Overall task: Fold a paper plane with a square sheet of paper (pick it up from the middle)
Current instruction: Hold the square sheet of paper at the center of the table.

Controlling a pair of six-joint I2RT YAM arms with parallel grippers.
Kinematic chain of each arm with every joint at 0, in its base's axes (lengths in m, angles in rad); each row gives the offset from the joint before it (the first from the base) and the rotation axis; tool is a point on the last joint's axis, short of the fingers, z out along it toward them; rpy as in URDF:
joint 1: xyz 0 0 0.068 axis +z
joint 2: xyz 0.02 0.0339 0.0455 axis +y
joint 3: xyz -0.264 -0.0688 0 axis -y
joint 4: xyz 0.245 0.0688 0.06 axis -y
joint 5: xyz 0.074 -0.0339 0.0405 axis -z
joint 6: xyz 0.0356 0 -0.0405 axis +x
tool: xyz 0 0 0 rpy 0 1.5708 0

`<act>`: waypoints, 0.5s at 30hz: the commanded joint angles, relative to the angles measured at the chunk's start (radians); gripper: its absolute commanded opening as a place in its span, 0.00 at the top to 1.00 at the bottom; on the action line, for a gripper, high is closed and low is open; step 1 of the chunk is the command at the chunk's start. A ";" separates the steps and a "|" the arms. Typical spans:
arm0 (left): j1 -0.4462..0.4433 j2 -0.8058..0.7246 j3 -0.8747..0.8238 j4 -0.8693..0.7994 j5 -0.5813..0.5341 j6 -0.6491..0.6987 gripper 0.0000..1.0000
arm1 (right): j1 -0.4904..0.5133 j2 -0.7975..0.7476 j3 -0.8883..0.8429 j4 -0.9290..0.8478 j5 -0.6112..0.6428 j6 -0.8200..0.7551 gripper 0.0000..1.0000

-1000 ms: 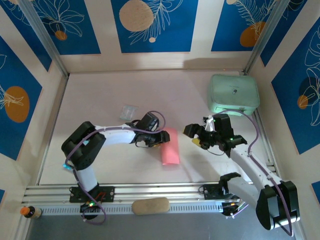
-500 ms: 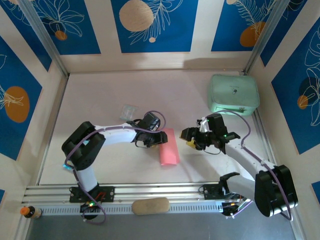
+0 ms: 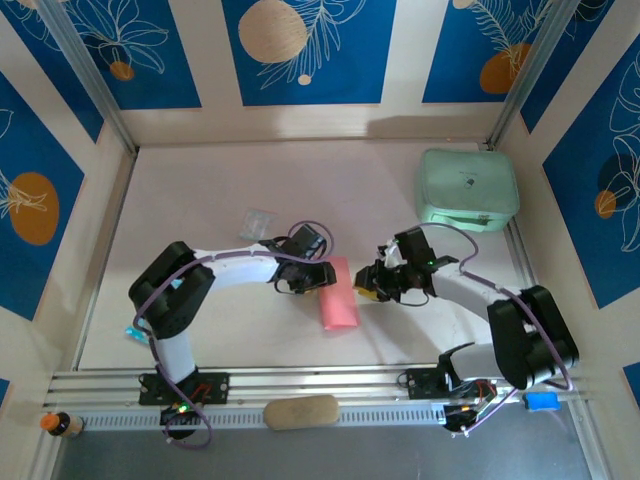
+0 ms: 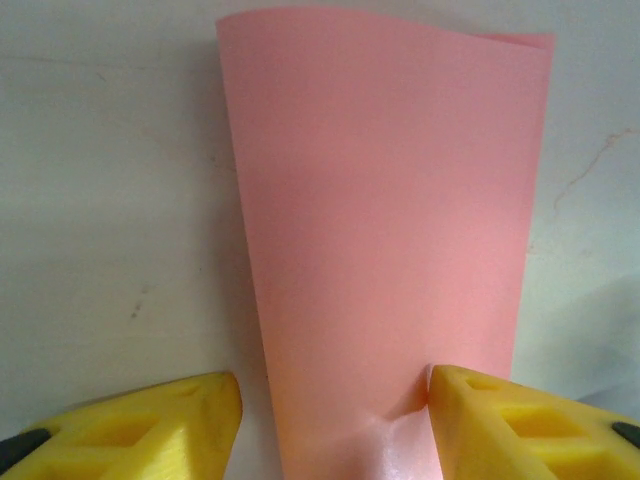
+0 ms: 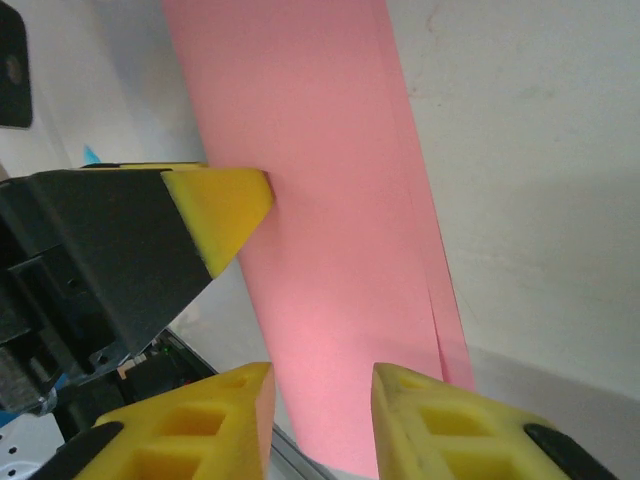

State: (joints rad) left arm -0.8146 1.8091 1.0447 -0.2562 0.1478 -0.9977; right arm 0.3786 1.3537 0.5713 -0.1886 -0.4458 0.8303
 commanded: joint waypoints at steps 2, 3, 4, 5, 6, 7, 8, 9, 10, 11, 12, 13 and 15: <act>-0.001 0.055 0.006 -0.086 -0.079 -0.018 0.45 | 0.028 0.055 0.042 0.022 -0.019 -0.022 0.73; -0.001 0.057 0.009 -0.088 -0.078 -0.017 0.44 | 0.032 0.068 0.047 0.028 -0.020 -0.024 0.75; 0.000 0.060 0.009 -0.090 -0.078 -0.018 0.44 | 0.035 0.083 0.054 0.032 -0.023 -0.027 0.76; -0.002 0.060 0.009 -0.090 -0.077 -0.017 0.44 | 0.039 0.095 0.061 0.034 -0.026 -0.031 0.78; -0.002 0.061 0.010 -0.090 -0.078 -0.019 0.44 | 0.044 0.112 0.069 0.034 -0.025 -0.034 0.80; -0.004 0.062 0.012 -0.092 -0.080 -0.019 0.44 | 0.049 0.129 0.078 0.035 -0.027 -0.038 0.83; -0.006 0.062 0.016 -0.095 -0.082 -0.019 0.44 | 0.054 0.147 0.087 0.036 -0.027 -0.040 0.83; -0.007 0.061 0.019 -0.103 -0.088 -0.020 0.44 | 0.058 0.162 0.095 0.035 -0.028 -0.043 0.84; -0.009 0.062 0.023 -0.108 -0.092 -0.020 0.44 | 0.063 0.183 0.104 0.036 -0.032 -0.046 0.85; -0.009 0.063 0.024 -0.108 -0.091 -0.019 0.43 | 0.066 0.203 0.112 0.036 -0.031 -0.050 0.86; -0.009 0.061 0.024 -0.106 -0.088 -0.017 0.43 | 0.071 0.219 0.119 0.031 -0.021 -0.051 0.87; -0.010 0.059 0.024 -0.102 -0.085 -0.014 0.43 | 0.073 0.237 0.123 0.022 -0.005 -0.048 0.87; -0.010 0.052 0.023 -0.093 -0.079 -0.011 0.43 | 0.072 0.271 0.126 0.013 0.023 -0.040 0.89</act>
State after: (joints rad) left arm -0.8253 1.8229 1.0748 -0.2943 0.1261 -1.0149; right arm 0.4461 1.5894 0.6807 -0.1490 -0.4416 0.8001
